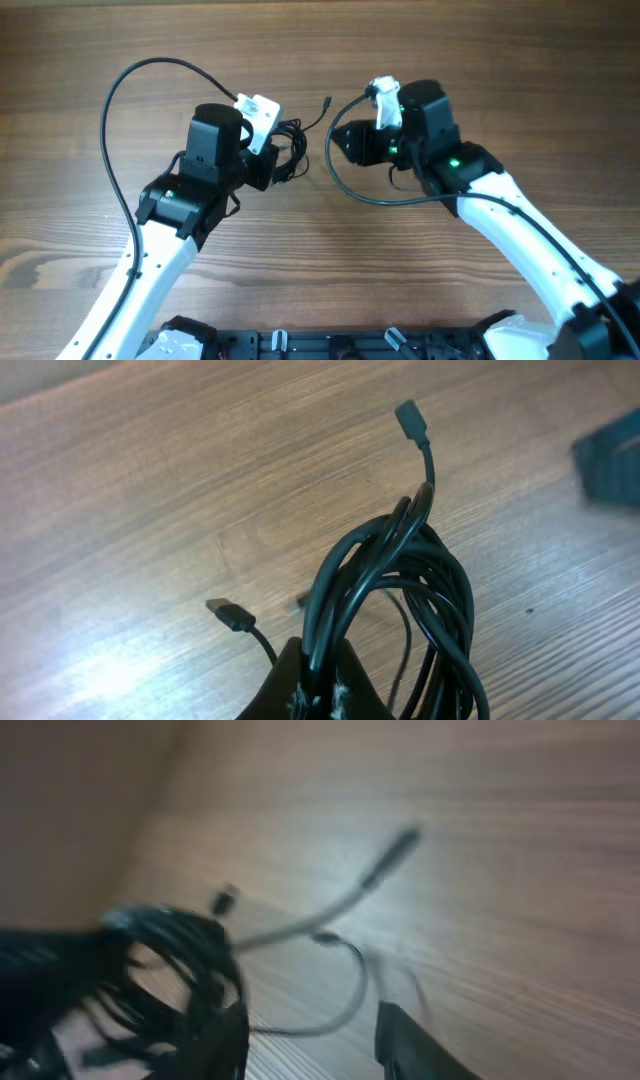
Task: Untangle cables
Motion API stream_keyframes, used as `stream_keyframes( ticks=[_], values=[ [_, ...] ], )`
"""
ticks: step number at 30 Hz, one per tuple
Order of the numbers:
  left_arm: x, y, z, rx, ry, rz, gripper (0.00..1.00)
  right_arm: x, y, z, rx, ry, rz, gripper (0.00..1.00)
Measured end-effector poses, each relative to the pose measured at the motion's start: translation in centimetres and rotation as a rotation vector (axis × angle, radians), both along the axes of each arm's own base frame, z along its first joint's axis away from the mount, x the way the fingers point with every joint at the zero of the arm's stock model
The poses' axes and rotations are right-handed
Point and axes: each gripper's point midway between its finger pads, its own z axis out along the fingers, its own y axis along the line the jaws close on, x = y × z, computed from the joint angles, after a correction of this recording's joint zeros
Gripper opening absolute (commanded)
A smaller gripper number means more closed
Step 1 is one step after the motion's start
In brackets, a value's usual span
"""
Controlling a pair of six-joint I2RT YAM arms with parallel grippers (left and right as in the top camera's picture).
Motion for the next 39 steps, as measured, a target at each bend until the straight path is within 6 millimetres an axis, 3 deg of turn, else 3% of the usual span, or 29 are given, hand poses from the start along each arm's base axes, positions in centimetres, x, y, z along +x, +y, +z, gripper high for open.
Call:
stream_keyframes(
  ticks=[2, 4, 7, 8, 12, 15, 18, 21, 23, 26, 28, 30, 32, 34, 37, 39],
  values=[
    [-0.1, -0.3, 0.1, 0.015, -0.012, -0.045, 0.04, 0.3, -0.1, 0.2, 0.108, 0.137, -0.133, 0.36],
    [-0.3, -1.3, 0.4, -0.018, -0.018, -0.097, 0.04, 0.5, -0.1, -0.7, 0.178, 0.263, -0.235, 0.36],
    [-0.9, -2.7, 0.6, -0.07, -0.003, -0.166, 0.04, 1.6, 0.0, -3.0, 0.215, 0.373, -0.34, 0.09],
    [-1.1, -3.0, 0.6, -0.085, 0.001, -0.187, 0.04, 2.1, 0.0, -3.8, 0.227, 0.4, -0.373, 0.04],
    [-2.1, -4.4, 0.9, -0.149, 0.025, -0.259, 0.04, 2.8, 0.3, -4.3, 0.285, 0.454, -0.433, 0.04],
    [-2.8, -5.8, 1.1, -0.213, 0.046, -0.329, 0.04, 3.2, 2.3, -1.8, 0.371, 0.386, -0.297, 0.04],
    [-2.5, -6.7, -0.7, -0.238, 0.11, -0.352, 0.04, 1.8, 4.1, 0.2, 0.436, 0.382, -0.131, 0.04],
    [-0.7, -7.8, -2.9, -0.308, 0.175, -0.306, 0.04, 1.0, 3.9, -0.1, 0.434, 0.43, -0.084, 0.05],
    [-0.1, -8.0, -3.4, -0.355, 0.202, -0.248, 0.04, 0.7, 3.4, -0.8, 0.417, 0.47, -0.104, 0.13],
    [1.9, -7.5, -3.0, -0.438, 0.189, -0.074, 0.04, 1.1, 3.2, -0.3, 0.413, 0.469, -0.115, 0.61],
    [2.8, -7.6, -2.3, -0.49, 0.168, -0.027, 0.04, 1.0, 3.1, -0.5, 0.396, 0.463, -0.109, 1.0],
    [4.0, -7.1, -1.3, -0.535, 0.138, 0.034, 0.04, -0.3, 3.8, -1.6, 0.336, 0.45, -0.062, 1.0],
    [4.4, -5.9, -1.7, -0.538, 0.154, 0.101, 0.04, -0.8, 3.5, -3.2, 0.234, 0.392, -0.044, 1.0],
    [5.3, -2.8, -2.8, -0.518, 0.168, 0.268, 0.04, -0.5, 2.5, -4.4, 0.161, 0.356, -0.063, 1.0],
    [5.4, 1.3, -4.4, -0.463, 0.182, 0.522, 0.04, -0.1, 2.2, -4.6, 0.129, 0.314, -0.062, 0.89],
    [5.3, 2.7, -4.9, -0.451, 0.184, 0.633, 0.04, -0.1, 2.3, -4.6, 0.118, 0.296, -0.05, 0.79]
  ],
)
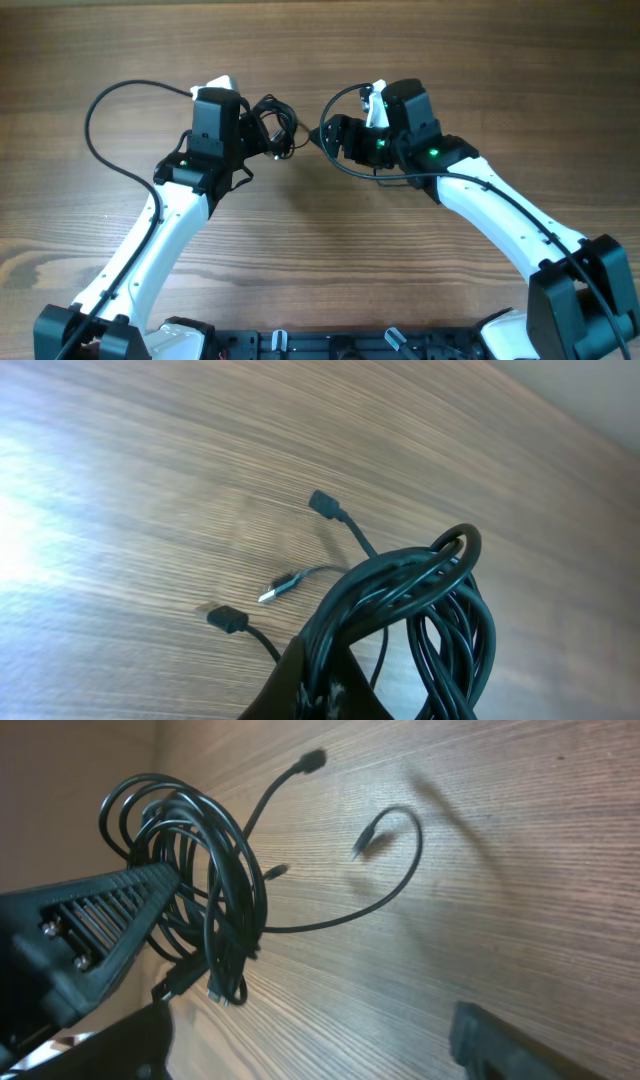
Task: Untangle cables
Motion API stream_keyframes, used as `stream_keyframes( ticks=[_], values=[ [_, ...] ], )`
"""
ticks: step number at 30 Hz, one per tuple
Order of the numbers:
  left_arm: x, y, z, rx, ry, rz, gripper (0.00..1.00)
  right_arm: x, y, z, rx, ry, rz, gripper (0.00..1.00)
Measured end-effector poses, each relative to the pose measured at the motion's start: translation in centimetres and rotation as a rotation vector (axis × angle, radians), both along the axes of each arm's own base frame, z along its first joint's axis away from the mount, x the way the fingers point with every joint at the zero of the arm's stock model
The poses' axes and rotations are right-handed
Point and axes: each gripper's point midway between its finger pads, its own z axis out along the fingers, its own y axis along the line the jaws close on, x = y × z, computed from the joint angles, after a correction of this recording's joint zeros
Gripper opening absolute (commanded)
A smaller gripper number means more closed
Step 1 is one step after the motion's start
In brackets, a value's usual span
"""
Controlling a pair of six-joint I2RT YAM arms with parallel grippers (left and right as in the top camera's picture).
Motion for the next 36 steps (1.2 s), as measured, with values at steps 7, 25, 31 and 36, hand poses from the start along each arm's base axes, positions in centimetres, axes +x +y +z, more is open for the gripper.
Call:
stream_keyframes(
  ticks=[7, 25, 31, 36],
  values=[
    [-0.3, 0.6, -0.3, -0.004, 0.018, 0.101, 0.04, -2.2, 4.3, 0.7, -0.074, -0.214, 0.19, 0.49],
    [-1.5, -0.9, -0.1, 0.023, 0.026, 0.075, 0.04, -0.3, 2.1, -0.3, -0.18, -0.183, -0.025, 0.47],
    [-1.8, -1.9, 0.0, 0.042, 0.017, 0.056, 0.04, -2.1, 4.8, -0.7, -0.169, -0.214, 0.087, 0.37],
    [-2.7, -2.2, -0.4, 0.056, 0.047, 0.037, 0.04, -2.0, 1.6, -5.9, -0.319, -0.032, -0.061, 0.27]
  ],
)
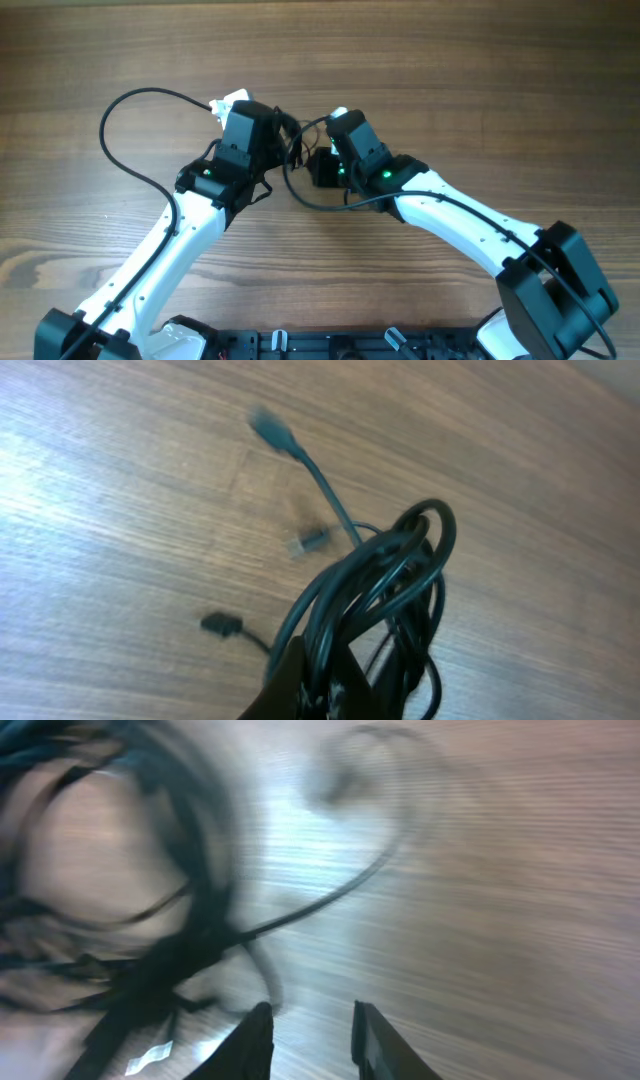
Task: Untangle cables
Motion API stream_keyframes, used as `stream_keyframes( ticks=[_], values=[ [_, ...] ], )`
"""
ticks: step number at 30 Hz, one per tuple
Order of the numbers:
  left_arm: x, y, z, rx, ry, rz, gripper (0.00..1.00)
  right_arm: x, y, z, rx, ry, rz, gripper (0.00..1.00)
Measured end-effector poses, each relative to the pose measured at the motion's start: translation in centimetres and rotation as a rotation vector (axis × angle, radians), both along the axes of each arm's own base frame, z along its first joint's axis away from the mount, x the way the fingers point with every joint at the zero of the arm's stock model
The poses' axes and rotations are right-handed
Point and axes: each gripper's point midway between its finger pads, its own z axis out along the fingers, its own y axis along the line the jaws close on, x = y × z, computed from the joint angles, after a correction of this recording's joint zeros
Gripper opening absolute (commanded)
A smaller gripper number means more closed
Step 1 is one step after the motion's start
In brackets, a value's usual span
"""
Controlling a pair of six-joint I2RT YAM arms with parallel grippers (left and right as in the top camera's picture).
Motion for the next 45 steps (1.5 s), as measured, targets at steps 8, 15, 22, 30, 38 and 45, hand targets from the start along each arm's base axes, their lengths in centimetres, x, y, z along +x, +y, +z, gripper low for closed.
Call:
stream_keyframes(
  ticks=[8, 15, 22, 30, 38, 45],
  values=[
    [-1.5, 1.4, 4.1, -0.06, -0.07, 0.011, 0.04, 1.6, -0.5, 0.8, 0.075, -0.007, -0.021, 0.4],
    [-1.8, 3.1, 3.6, 0.016, -0.055, 0.07, 0.04, -1.2, 4.0, 4.0, 0.27, -0.043, 0.304, 0.41],
    [-2.0, 4.3, 3.4, 0.073, -0.05, 0.114, 0.04, -1.6, 4.7, 4.9, 0.317, -0.055, 0.353, 0.42],
    [-2.2, 3.8, 3.3, 0.098, -0.054, 0.101, 0.04, -0.8, 4.8, 5.4, 0.315, -0.101, 0.337, 0.43],
    [-2.5, 2.9, 3.2, 0.089, -0.049, 0.072, 0.04, -0.5, 3.3, 2.9, 0.182, -0.046, 0.188, 0.38],
    [-3.0, -1.1, 3.3, -0.081, -0.016, -0.079, 0.04, 1.6, 0.6, 1.7, 0.114, -0.018, -0.073, 0.42]
  ],
)
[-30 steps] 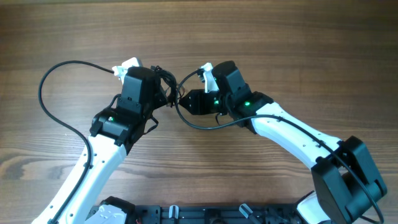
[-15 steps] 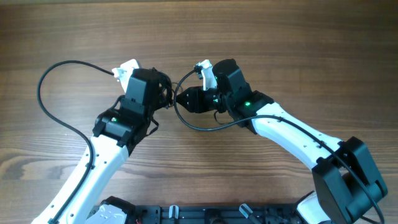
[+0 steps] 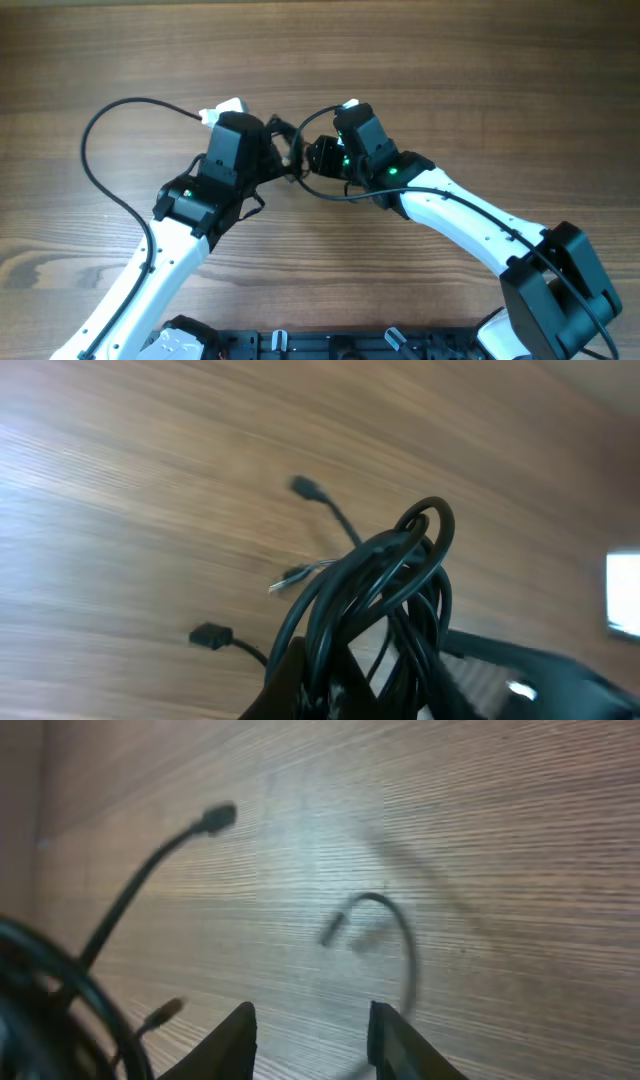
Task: Untangle cables
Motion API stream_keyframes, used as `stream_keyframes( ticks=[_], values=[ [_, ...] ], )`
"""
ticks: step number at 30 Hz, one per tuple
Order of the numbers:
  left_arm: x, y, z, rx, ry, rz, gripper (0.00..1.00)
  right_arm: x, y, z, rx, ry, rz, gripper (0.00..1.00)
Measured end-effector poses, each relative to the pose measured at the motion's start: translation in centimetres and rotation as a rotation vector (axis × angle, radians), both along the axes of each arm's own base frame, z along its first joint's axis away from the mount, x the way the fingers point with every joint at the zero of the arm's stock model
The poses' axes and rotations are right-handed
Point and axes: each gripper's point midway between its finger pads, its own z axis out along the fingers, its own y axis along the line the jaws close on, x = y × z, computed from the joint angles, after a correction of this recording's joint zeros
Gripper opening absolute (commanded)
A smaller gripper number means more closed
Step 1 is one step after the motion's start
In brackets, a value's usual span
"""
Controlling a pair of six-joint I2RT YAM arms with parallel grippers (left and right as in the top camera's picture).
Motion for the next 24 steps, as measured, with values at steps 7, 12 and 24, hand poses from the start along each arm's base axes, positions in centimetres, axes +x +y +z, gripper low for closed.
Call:
stream_keyframes(
  ticks=[7, 12, 24],
  values=[
    [-0.7, 3.3, -1.1, 0.148, 0.036, 0.105, 0.04, -1.1, -0.7, 1.2, 0.042, 0.021, 0.135, 0.45],
    [-0.4, 3.3, -0.7, 0.18, 0.002, 0.119, 0.04, -2.8, 2.9, 5.0, 0.143, -0.101, 0.307, 0.47],
    [-0.8, 1.9, -0.9, 0.147, 0.015, 0.068, 0.04, -2.8, 1.1, 2.4, -0.042, -0.089, 0.212, 0.47]
  ],
)
